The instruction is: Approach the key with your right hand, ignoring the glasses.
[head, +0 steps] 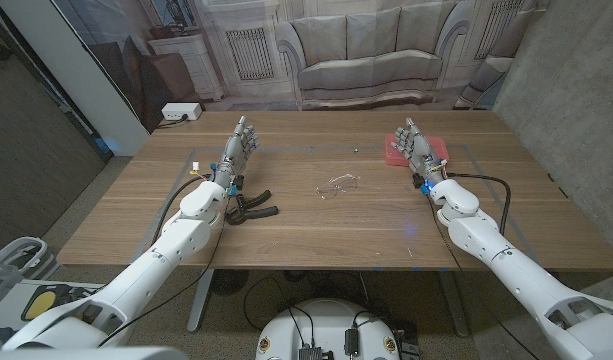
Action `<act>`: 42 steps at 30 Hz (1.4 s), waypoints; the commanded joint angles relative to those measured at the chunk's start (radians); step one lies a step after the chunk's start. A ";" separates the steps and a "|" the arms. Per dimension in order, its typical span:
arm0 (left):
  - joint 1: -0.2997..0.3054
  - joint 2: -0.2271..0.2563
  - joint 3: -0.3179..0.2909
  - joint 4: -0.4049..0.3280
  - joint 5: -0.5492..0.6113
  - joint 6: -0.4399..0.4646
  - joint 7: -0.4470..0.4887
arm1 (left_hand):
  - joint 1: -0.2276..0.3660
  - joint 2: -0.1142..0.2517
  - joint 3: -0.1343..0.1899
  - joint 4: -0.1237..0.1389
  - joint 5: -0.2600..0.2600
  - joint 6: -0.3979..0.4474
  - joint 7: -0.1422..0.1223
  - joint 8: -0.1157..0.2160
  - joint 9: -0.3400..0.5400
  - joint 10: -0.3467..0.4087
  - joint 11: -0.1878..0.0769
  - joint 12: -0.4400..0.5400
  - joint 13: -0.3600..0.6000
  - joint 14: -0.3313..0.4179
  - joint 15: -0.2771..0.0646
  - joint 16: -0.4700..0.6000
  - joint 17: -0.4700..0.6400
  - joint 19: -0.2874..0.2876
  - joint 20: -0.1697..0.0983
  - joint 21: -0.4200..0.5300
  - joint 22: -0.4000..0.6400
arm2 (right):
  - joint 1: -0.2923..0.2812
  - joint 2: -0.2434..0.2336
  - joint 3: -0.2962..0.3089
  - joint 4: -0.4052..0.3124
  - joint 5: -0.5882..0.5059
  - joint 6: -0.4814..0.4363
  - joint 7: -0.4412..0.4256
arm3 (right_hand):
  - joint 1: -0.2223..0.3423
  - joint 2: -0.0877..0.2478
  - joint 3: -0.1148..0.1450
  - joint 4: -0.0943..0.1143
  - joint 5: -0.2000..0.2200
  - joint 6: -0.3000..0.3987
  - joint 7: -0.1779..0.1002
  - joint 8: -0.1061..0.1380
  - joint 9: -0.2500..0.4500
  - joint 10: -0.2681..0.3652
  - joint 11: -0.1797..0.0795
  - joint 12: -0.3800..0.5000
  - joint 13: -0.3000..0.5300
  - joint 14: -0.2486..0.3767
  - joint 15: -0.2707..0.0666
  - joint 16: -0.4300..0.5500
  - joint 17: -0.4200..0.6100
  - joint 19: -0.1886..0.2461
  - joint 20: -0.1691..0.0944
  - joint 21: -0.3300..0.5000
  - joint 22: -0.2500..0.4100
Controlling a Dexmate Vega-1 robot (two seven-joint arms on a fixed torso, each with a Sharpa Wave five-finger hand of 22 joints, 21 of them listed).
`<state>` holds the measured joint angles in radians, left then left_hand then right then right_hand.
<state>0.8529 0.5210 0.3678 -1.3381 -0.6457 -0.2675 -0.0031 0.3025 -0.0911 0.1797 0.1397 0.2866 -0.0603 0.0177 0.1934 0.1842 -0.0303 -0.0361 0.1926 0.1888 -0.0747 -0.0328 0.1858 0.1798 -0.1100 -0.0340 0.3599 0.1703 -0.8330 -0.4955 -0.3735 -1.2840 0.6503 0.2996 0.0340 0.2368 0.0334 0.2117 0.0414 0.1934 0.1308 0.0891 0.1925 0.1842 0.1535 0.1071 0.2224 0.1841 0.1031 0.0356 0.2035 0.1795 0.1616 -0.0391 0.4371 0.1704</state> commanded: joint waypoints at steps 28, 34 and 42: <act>-0.002 0.022 0.000 -0.045 0.004 0.041 0.014 | 0.022 0.018 0.007 -0.011 0.024 0.028 -0.001 0.014 0.003 0.029 -0.008 0.016 0.000 0.020 0.005 0.011 0.004 0.027 -0.060 -0.004 0.005 | -0.063 -0.035 0.016 -0.097 -0.007 0.015 -0.026 | 0.001 0.001 0.002 -0.004 0.004 0.037 -0.010 0.011 0.003 0.038 -0.001 0.013 0.003 0.031 0.006 0.006 0.006 0.020 -0.025 -0.009 0.006; 0.001 0.039 -0.001 -0.067 0.009 0.057 0.016 | 0.025 0.022 0.008 -0.013 0.026 0.034 -0.002 0.016 0.003 0.034 -0.005 0.018 0.000 0.025 0.005 0.012 0.004 0.026 -0.057 -0.008 0.006 | -0.086 -0.045 0.032 -0.124 0.000 0.023 -0.038 | -0.002 0.001 0.000 -0.003 0.003 0.039 -0.011 0.010 0.003 0.045 -0.001 0.015 0.003 0.034 0.006 0.005 0.006 0.024 -0.024 -0.011 0.006; -0.002 0.043 -0.001 -0.066 0.010 0.059 0.011 | 0.028 0.027 0.008 -0.014 0.028 0.041 0.000 0.017 0.003 0.041 -0.003 0.019 0.000 0.029 0.006 0.013 0.003 0.028 -0.054 -0.011 0.006 | -0.064 -0.043 0.039 -0.065 0.008 0.068 0.016 | -0.006 0.001 -0.002 -0.002 0.003 0.040 -0.013 0.010 0.003 0.050 0.000 0.016 0.003 0.038 0.006 0.006 0.007 0.028 -0.023 -0.012 0.006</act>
<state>0.8503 0.5506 0.3681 -1.3875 -0.6418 -0.2199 0.0082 0.3284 -0.0720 0.1879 0.1313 0.3108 -0.0256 0.0162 0.2009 0.1840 0.0033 -0.0393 0.2041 0.1859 -0.0504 -0.0266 0.1935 0.1796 -0.0863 -0.0358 0.3508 0.1749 -0.9044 -0.5360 -0.3489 -1.3909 0.6448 0.3222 0.0044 0.2378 0.0345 0.2115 0.0413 0.1933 0.1646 0.0767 0.1968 0.1838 0.1965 0.1070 0.2300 0.1839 0.1298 0.0410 0.2033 0.1841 0.1814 -0.0408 0.4274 0.1746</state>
